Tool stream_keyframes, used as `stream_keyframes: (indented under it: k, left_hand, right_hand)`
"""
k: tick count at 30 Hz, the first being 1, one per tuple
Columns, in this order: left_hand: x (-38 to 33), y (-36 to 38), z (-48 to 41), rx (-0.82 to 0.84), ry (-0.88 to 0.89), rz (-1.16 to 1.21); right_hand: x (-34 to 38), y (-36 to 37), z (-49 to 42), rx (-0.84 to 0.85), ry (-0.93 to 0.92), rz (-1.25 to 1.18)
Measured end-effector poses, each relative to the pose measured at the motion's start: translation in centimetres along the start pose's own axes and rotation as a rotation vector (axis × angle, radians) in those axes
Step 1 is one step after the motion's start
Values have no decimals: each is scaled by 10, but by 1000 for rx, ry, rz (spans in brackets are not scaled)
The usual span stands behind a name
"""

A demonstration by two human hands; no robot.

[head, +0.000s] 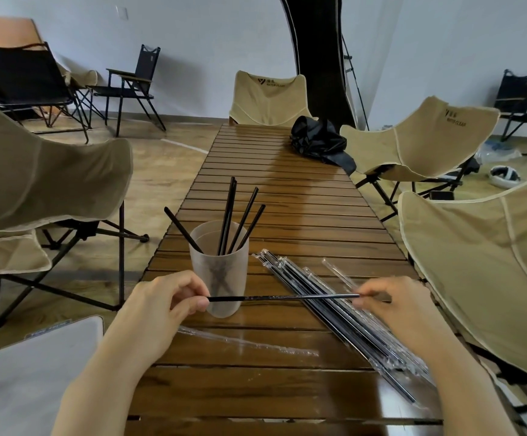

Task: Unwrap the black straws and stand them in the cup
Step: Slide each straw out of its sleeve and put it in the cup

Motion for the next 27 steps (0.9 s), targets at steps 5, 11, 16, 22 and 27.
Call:
stream_keyframes:
  k: [5, 11, 16, 22, 27]
  left_hand:
    - [-4, 9, -1, 177, 7, -37]
    - [-13, 19, -4, 226, 24, -63]
    - [-3, 10, -2, 161, -43, -117]
    - [-6, 15, 1, 321, -4, -51]
    - [-18, 18, -4, 328, 46, 41]
  right_hand:
    - [-2, 9, -5, 28, -45, -79]
    - [0, 13, -8, 77, -78, -109]
    - [-7, 12, -6, 86, -80, -90]
    - [1, 15, -2, 286, -119, -190]
    - [9, 14, 0, 293, -158, -297]
Point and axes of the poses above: each hand's wrist, its own z-axis away from the middle knuckle, its own y-axis out of the palm, x = y × z, the point moved 1 cm from there along -z, towards the middle knuckle, and after that the axes turned 2 degrees about z, right-handed, at the moved point
